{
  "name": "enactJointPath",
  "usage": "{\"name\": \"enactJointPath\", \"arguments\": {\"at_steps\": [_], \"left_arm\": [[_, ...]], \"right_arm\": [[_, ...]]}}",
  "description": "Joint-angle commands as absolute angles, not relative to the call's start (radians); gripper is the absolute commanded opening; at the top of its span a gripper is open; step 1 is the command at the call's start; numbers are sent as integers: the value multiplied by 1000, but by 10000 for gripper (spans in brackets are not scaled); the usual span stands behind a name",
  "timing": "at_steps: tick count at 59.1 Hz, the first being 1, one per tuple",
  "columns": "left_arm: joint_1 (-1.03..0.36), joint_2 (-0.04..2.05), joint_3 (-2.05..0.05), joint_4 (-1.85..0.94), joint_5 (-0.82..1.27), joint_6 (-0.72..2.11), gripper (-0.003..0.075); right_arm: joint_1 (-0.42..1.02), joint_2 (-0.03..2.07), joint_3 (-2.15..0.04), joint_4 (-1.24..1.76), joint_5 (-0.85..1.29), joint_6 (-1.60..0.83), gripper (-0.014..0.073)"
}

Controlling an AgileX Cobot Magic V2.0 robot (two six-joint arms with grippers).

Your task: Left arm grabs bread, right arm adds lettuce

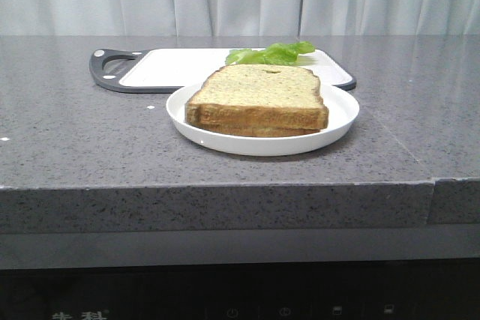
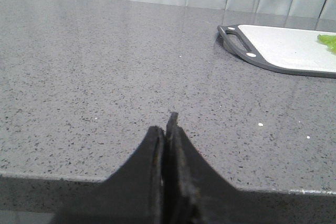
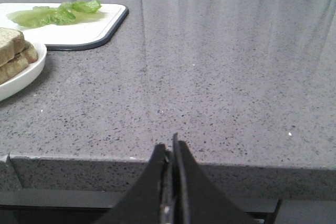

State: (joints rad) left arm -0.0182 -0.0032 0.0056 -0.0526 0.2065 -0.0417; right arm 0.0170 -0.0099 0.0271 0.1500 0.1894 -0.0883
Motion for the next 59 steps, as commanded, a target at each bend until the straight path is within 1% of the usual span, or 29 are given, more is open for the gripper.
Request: {"name": "enactJointPath", "arguments": {"at_steps": [1, 7, 30, 37, 43, 47, 53, 59], "left_arm": [[-19, -22, 9, -48, 119, -47, -20], [-19, -22, 9, 0, 117, -47, -20], [-19, -22, 9, -6, 117, -47, -20], [-19, -22, 9, -30, 87, -47, -20], [-19, -22, -6, -33, 8, -47, -21], [-19, -17, -45, -33, 23, -47, -21], [-19, 20, -157, -33, 136, -47, -21], [-19, 140, -292, -33, 233, -47, -20]], "right_arm": [[12, -30, 24, 145, 106, -91, -62], [12, -30, 24, 145, 106, -91, -62], [12, -30, 24, 145, 103, -91, -62], [12, -30, 24, 145, 95, -91, -62], [12, -30, 11, 145, 48, -91, -62], [12, -28, -39, 145, 83, -91, -62], [12, 3, -159, 142, 186, -92, -62], [12, 91, -301, 142, 261, -92, -62]]}}
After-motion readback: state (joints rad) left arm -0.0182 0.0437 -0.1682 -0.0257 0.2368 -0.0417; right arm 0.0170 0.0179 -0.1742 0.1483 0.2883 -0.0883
